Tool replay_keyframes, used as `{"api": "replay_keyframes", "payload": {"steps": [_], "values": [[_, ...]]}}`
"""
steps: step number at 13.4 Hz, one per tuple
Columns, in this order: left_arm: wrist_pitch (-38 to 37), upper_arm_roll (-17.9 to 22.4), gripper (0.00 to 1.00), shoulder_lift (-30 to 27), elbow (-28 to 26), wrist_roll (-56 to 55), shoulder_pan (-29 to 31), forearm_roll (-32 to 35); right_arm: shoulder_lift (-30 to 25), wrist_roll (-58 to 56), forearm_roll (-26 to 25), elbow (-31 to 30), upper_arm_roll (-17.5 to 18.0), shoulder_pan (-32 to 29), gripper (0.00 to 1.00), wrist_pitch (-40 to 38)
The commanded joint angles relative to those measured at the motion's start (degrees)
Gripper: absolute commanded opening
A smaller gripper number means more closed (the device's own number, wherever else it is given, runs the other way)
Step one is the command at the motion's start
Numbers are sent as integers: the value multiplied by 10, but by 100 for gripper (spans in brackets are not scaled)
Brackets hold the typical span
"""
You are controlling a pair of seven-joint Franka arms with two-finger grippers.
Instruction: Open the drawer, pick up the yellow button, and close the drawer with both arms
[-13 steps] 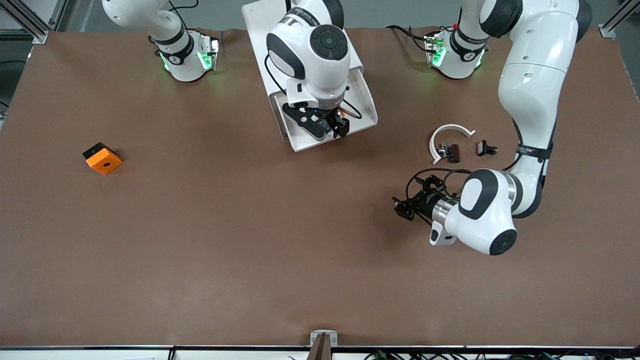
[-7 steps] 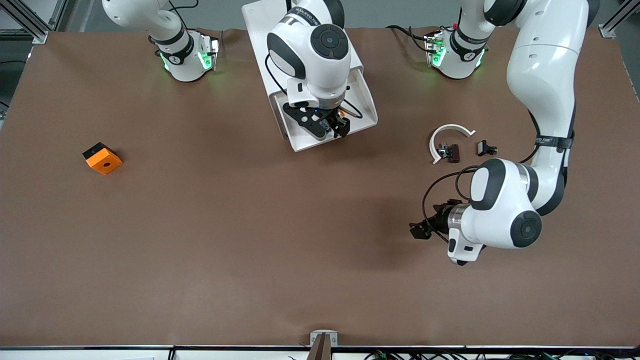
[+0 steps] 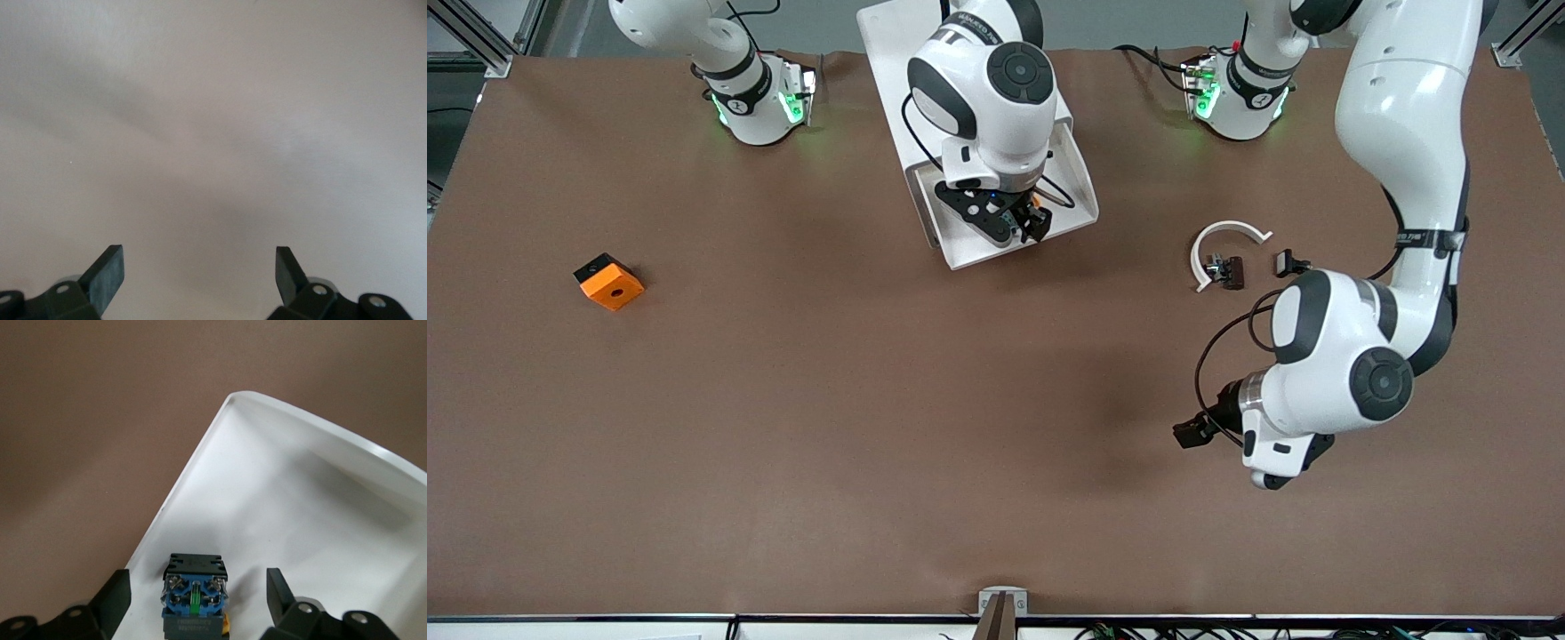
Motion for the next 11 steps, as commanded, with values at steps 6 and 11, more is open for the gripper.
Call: {"api": "replay_keyframes", "payload": {"steps": [6, 11], "values": [[24, 0, 100, -96, -82, 5, -2, 19, 7, 24, -3, 15, -5, 2, 0, -7], [94, -1, 100, -146, -175, 5, -8, 40, 4, 11, 38, 99, -5, -46, 0, -48]]}}
